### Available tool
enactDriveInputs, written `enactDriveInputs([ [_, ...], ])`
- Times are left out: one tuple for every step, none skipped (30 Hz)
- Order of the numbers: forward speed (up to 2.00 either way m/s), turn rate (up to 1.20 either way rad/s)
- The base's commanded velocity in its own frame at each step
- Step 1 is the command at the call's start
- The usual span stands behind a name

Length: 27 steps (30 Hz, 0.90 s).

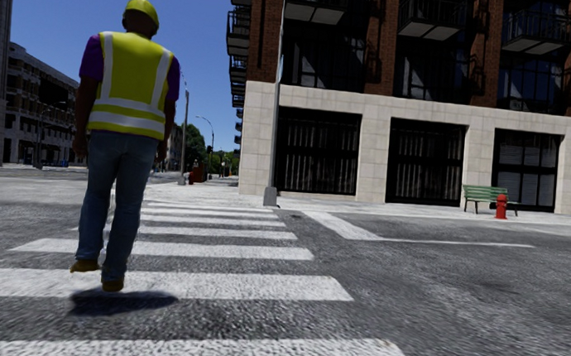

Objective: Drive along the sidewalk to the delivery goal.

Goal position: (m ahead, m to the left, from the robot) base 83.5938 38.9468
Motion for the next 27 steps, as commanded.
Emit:
enactDriveInputs([
  [1.52, 0.0],
  [1.52, 0.0],
  [1.52, 0.0],
  [1.52, 0.0],
  [1.52, 0.0],
  [1.52, 0.0],
  [1.52, 0.0],
  [1.52, 0.0],
  [1.52, 0.0],
  [1.52, 0.0],
  [1.52, 0.0],
  [1.52, 0.0],
  [1.52, 0.0],
  [1.52, 0.0],
  [1.52, 0.0],
  [1.52, 0.0],
  [1.52, 0.0],
  [1.52, 0.0],
  [1.53, 0.0],
  [1.55, 0.0],
  [1.59, 0.0],
  [1.67, 0.0],
  [1.7, 0.0],
  [1.7, 0.0],
  [1.72, 0.0],
  [1.75, 0.41],
  [1.77, 0.67],
])
